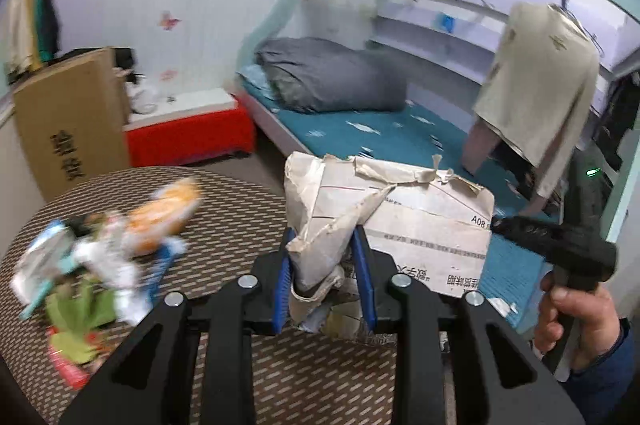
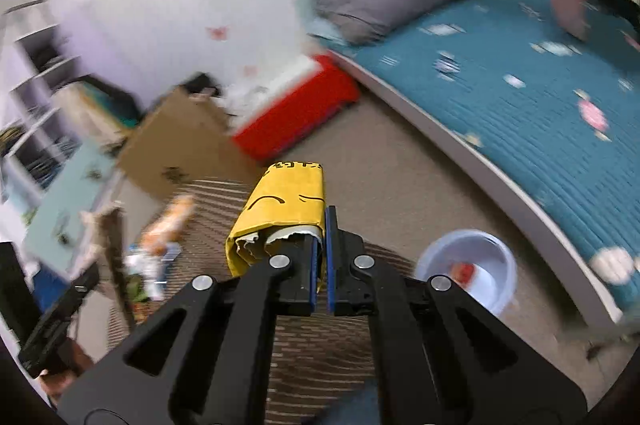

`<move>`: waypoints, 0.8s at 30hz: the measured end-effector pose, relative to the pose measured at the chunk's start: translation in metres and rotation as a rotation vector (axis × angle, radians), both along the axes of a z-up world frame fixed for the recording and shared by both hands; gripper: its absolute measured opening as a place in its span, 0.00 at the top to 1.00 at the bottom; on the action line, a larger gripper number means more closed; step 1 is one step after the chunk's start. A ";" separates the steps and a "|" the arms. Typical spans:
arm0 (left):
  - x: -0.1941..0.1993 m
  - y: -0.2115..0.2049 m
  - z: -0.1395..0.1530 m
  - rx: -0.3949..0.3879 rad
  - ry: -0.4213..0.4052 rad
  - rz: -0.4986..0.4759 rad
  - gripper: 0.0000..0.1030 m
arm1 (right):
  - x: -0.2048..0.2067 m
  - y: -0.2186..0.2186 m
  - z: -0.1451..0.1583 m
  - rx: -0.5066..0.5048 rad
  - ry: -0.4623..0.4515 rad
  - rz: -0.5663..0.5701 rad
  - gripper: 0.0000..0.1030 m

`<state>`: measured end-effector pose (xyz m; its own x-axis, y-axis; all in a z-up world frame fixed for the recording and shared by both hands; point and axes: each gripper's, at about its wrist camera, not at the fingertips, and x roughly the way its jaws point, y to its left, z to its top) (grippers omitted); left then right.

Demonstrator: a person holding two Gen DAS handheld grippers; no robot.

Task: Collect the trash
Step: 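Carry newspaper and yellow bag to the bucket and release them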

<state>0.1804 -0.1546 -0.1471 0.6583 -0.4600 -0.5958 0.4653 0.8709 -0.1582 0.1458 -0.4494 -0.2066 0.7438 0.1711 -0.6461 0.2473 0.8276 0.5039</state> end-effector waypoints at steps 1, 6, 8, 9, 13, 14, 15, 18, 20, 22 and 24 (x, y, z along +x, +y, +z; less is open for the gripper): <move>0.004 -0.017 -0.004 0.005 0.012 -0.025 0.73 | 0.004 -0.011 -0.015 -0.001 0.047 -0.024 0.97; 0.015 -0.069 -0.022 0.037 0.047 -0.101 0.73 | 0.027 -0.045 -0.094 0.029 0.235 -0.079 0.96; 0.021 -0.084 -0.029 0.051 0.062 -0.117 0.73 | 0.037 -0.053 -0.123 0.051 0.291 -0.099 0.96; 0.025 -0.090 -0.032 0.057 0.069 -0.122 0.73 | 0.041 -0.056 -0.134 0.063 0.313 -0.105 0.95; 0.037 -0.113 -0.043 0.085 0.088 -0.142 0.73 | 0.054 -0.071 -0.176 0.117 0.370 -0.111 0.80; 0.041 -0.120 -0.047 0.097 0.092 -0.150 0.73 | 0.056 -0.074 -0.182 0.121 0.378 -0.113 0.63; 0.043 -0.125 -0.050 0.104 0.097 -0.157 0.73 | 0.056 -0.075 -0.185 0.121 0.381 -0.119 0.49; 0.049 -0.142 -0.058 0.124 0.113 -0.173 0.73 | 0.050 -0.081 -0.187 0.125 0.368 -0.133 0.36; 0.051 -0.154 -0.063 0.134 0.122 -0.193 0.73 | 0.040 -0.086 -0.179 0.122 0.345 -0.169 0.31; 0.052 -0.163 -0.066 0.144 0.125 -0.208 0.73 | 0.024 -0.093 -0.165 0.110 0.298 -0.222 0.24; 0.052 -0.178 -0.071 0.158 0.134 -0.226 0.73 | 0.006 -0.103 -0.147 0.089 0.254 -0.285 0.19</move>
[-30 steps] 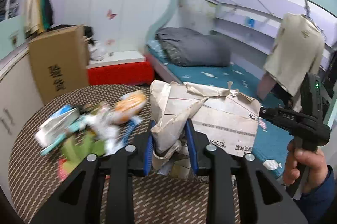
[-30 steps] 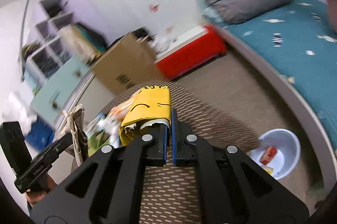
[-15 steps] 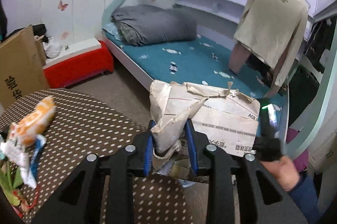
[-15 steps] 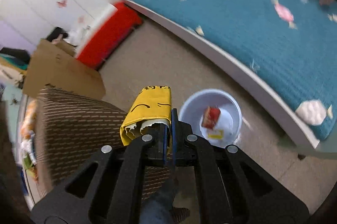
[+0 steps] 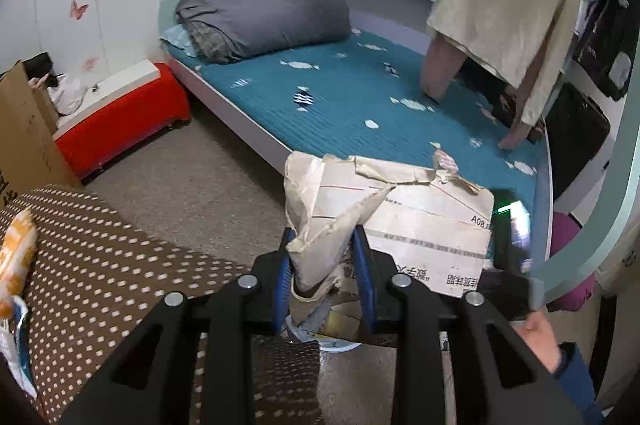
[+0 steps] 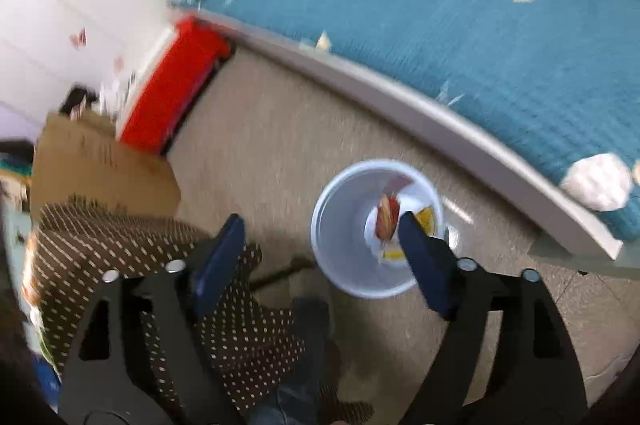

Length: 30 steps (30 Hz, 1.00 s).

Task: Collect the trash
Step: 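Carry newspaper and yellow bag to the bucket and release them, then move both tools back over the table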

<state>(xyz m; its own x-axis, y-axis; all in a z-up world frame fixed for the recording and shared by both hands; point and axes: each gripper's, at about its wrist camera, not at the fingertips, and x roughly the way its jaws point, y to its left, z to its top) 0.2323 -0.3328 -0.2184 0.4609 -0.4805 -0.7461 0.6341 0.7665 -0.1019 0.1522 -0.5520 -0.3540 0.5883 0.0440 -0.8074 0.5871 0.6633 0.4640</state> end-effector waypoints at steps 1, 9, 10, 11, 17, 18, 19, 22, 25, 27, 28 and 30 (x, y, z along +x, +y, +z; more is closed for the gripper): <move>0.001 -0.009 -0.004 0.013 0.008 -0.009 0.73 | -0.010 -0.005 0.010 -0.021 -0.017 -0.033 0.19; 0.012 -0.066 -0.038 0.125 0.085 -0.075 0.70 | -0.063 -0.033 0.070 -0.106 -0.146 -0.163 0.15; 0.015 -0.073 -0.044 0.145 0.096 -0.080 0.67 | -0.066 -0.033 0.075 -0.110 -0.158 -0.166 0.15; 0.017 -0.079 -0.049 0.165 0.104 -0.084 0.64 | -0.070 -0.034 0.080 -0.112 -0.168 -0.170 0.15; 0.031 -0.098 -0.078 0.269 0.132 -0.063 0.17 | -0.079 -0.035 0.089 -0.111 -0.188 -0.170 0.13; 0.032 -0.099 -0.081 0.277 0.146 -0.070 0.15 | -0.079 -0.034 0.088 -0.112 -0.187 -0.171 0.13; 0.033 -0.098 -0.083 0.283 0.163 -0.068 0.14 | -0.080 -0.034 0.087 -0.113 -0.185 -0.172 0.11; 0.032 -0.089 -0.077 0.269 0.167 -0.045 0.14 | -0.078 -0.031 0.086 -0.113 -0.174 -0.164 0.09; 0.024 -0.076 -0.060 0.230 0.123 -0.030 0.14 | -0.076 -0.023 0.088 -0.122 -0.162 -0.150 0.06; 0.019 -0.069 -0.048 0.202 0.107 -0.025 0.14 | -0.075 -0.017 0.091 -0.127 -0.159 -0.142 0.06; 0.017 -0.065 -0.043 0.190 0.101 -0.024 0.14 | -0.074 -0.014 0.093 -0.133 -0.157 -0.138 0.06; 0.009 -0.055 -0.027 0.158 0.070 -0.016 0.14 | -0.075 -0.007 0.100 -0.146 -0.166 -0.130 0.06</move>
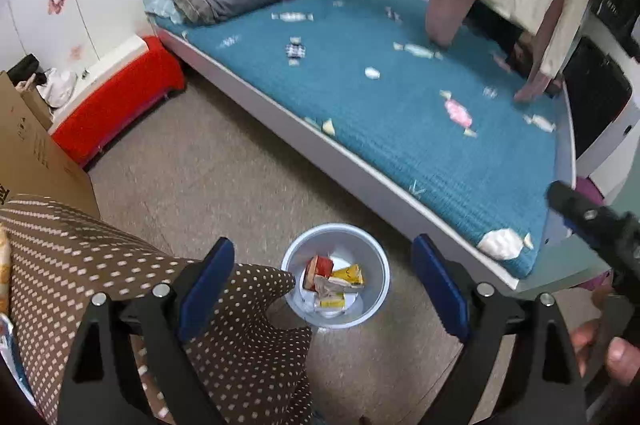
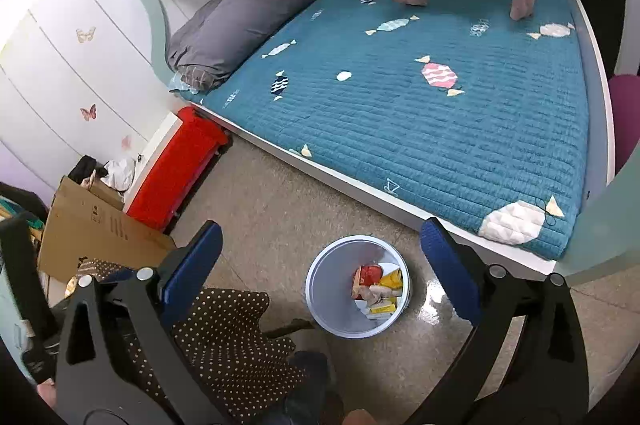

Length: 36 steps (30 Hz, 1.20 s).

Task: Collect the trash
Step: 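Move both tools back over the table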

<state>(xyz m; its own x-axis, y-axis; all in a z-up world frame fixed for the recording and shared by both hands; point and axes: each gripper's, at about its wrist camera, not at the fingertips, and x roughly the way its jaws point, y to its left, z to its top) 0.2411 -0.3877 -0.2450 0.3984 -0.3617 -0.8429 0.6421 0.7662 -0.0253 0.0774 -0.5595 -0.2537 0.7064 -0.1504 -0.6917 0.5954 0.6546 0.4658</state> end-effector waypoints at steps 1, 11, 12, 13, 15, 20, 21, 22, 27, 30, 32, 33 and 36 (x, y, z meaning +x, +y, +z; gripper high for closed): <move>-0.003 0.004 0.006 -0.011 -0.013 0.001 0.14 | 0.000 0.004 0.005 -0.009 -0.003 0.005 0.06; -0.046 0.075 0.081 -0.163 -0.132 0.065 0.13 | 0.006 0.067 0.060 -0.101 -0.052 0.121 0.06; -0.049 0.083 0.086 -0.171 -0.140 0.074 0.13 | 0.007 0.074 0.064 -0.108 -0.058 0.132 0.06; -0.053 0.095 0.093 -0.184 -0.150 0.085 0.13 | 0.007 0.081 0.068 -0.113 -0.064 0.143 0.06; -0.058 0.111 0.101 -0.199 -0.165 0.102 0.13 | 0.009 0.099 0.079 -0.128 -0.078 0.175 0.06; -0.073 0.163 0.119 -0.224 -0.207 0.156 0.13 | 0.016 0.142 0.098 -0.159 -0.099 0.247 0.06; -0.075 0.173 0.121 -0.229 -0.215 0.166 0.12 | 0.018 0.152 0.101 -0.166 -0.102 0.265 0.06; -0.078 0.187 0.125 -0.235 -0.224 0.183 0.12 | 0.021 0.161 0.105 -0.171 -0.105 0.281 0.06; -0.087 0.240 0.132 -0.248 -0.254 0.262 0.12 | 0.034 0.214 0.119 -0.196 -0.121 0.391 0.06; -0.094 0.277 0.133 -0.241 -0.278 0.321 0.12 | 0.042 0.243 0.122 -0.200 -0.125 0.462 0.06; -0.098 0.298 0.132 -0.236 -0.291 0.357 0.12 | 0.049 0.266 0.122 -0.204 -0.126 0.514 0.06; -0.101 0.312 0.132 -0.236 -0.299 0.379 0.12 | 0.053 0.277 0.122 -0.204 -0.124 0.536 0.06; -0.107 0.351 0.128 -0.242 -0.307 0.446 0.12 | 0.062 0.311 0.122 -0.206 -0.123 0.612 0.06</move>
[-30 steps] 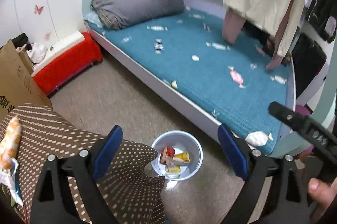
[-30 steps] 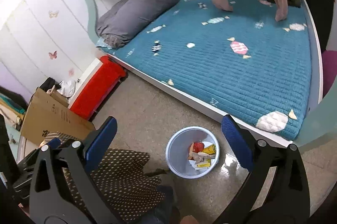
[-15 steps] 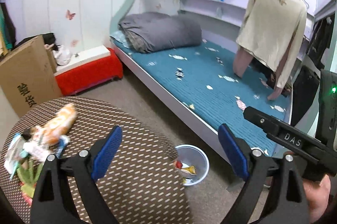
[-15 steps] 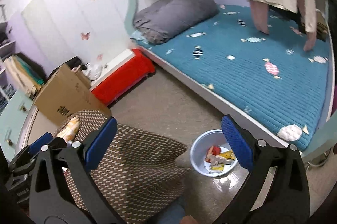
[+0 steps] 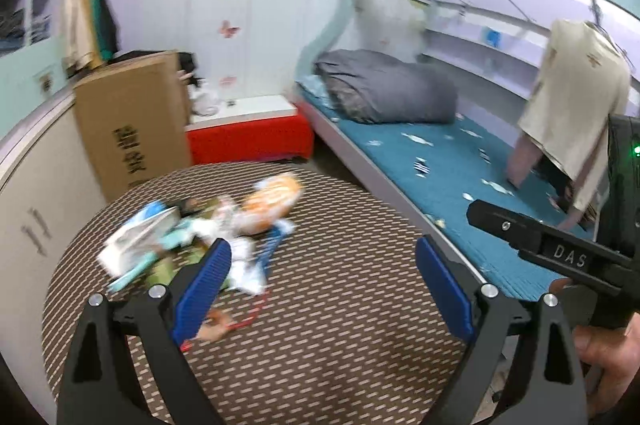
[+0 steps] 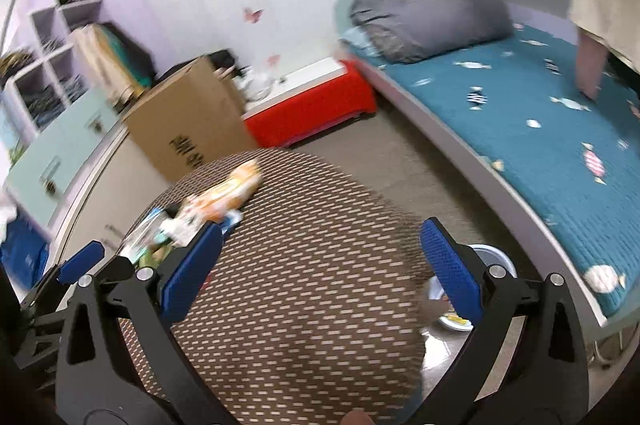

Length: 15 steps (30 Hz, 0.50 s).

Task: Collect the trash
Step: 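Move both tools back over the table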

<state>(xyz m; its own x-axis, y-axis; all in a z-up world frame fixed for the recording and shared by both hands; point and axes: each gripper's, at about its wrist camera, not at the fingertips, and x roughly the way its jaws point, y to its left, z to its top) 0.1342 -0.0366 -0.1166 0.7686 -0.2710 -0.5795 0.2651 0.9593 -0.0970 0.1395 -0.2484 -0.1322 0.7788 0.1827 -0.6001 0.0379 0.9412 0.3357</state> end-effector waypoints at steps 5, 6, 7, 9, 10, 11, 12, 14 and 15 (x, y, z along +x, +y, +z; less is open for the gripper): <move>-0.009 0.057 -0.012 -0.019 0.005 0.100 0.12 | 0.013 0.055 -0.003 -0.009 0.014 0.121 0.06; -0.011 0.066 -0.016 -0.019 0.008 0.119 0.12 | 0.016 0.065 -0.005 -0.011 0.018 0.144 0.06; -0.013 0.074 -0.019 -0.019 0.013 0.138 0.12 | 0.018 0.075 -0.007 -0.014 0.022 0.167 0.06; -0.015 0.093 -0.030 -0.022 0.038 0.180 0.12 | 0.023 0.097 -0.012 -0.027 0.036 0.216 0.06; -0.017 0.103 -0.036 -0.027 0.052 0.201 0.12 | 0.025 0.107 -0.016 -0.030 0.045 0.240 0.06; -0.019 0.112 -0.042 -0.031 0.062 0.216 0.12 | 0.028 0.118 -0.020 -0.030 0.054 0.268 0.06; -0.020 0.122 -0.048 -0.036 0.076 0.234 0.12 | 0.031 0.126 -0.023 -0.032 0.061 0.287 0.06; -0.021 0.137 -0.059 -0.040 0.105 0.265 0.12 | 0.039 0.148 -0.034 -0.046 0.083 0.338 0.06; -0.021 0.143 -0.063 -0.042 0.115 0.278 0.12 | 0.042 0.157 -0.039 -0.050 0.094 0.355 0.06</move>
<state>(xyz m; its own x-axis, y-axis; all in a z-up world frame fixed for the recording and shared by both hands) 0.1128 0.1060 -0.1793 0.7468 -0.0854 -0.6595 -0.0218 0.9881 -0.1525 0.1811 -0.0912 -0.1709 0.6132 0.4002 -0.6811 -0.2658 0.9164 0.2991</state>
